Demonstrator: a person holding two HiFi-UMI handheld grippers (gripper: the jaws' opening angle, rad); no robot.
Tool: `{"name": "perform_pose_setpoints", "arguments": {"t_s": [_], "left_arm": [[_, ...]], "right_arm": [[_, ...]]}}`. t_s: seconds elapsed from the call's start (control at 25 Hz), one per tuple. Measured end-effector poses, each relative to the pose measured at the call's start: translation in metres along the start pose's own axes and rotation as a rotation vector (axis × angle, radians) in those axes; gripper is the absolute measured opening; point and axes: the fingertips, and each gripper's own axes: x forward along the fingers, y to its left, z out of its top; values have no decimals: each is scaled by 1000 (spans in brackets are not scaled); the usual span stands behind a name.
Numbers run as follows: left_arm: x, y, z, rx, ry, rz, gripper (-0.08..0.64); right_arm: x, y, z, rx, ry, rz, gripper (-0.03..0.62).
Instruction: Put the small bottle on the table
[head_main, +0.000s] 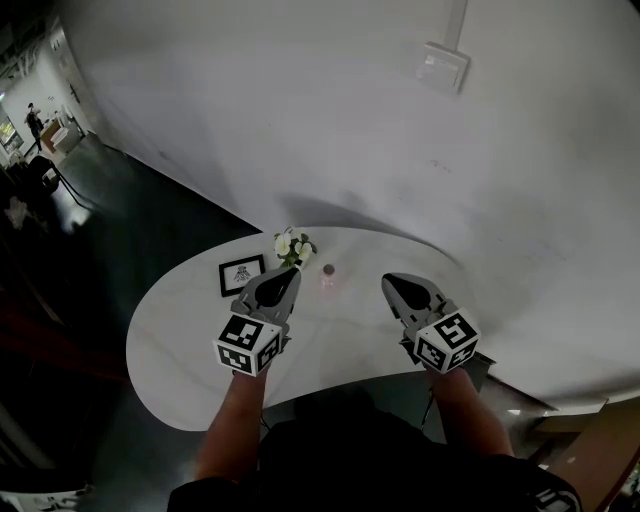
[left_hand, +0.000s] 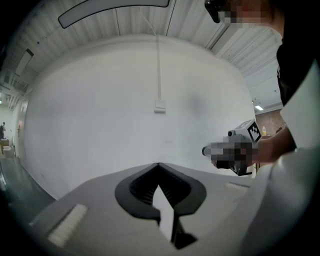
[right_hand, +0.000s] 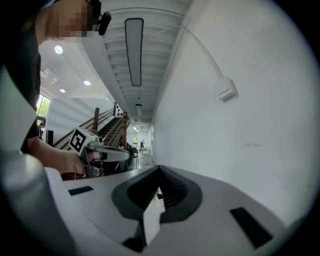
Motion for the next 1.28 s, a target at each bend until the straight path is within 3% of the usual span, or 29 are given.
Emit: {"name": "perform_pose_setpoints", "arguments": {"t_s": [0.48,0.64,0.72,0.84,0.96,1.16,1.28], "left_arm": [[3,2,-12,-45,17,33,9],[-1,-11,5,-28,-98,-76,9],[0,-18,9,-12,-100,-132,9],[3,-17,9,13,-64,-145,9],[1,-10,8,8,-61,-94,9],[0,6,0,-84,-50,30,9],[-4,14,0,-71,-39,119,9]], "right_arm": [[-4,-4,-4,-16,7,3,11],[-1,-6,-1,-16,4,8,11],[0,-6,-1,-13,4,9,11],[1,-7,-1,-7,3,9,11],[2,-3,0,4,0,17,11],[3,1,-2,14,10,26,11],[4,4,-5,11,28,36,11]]}}
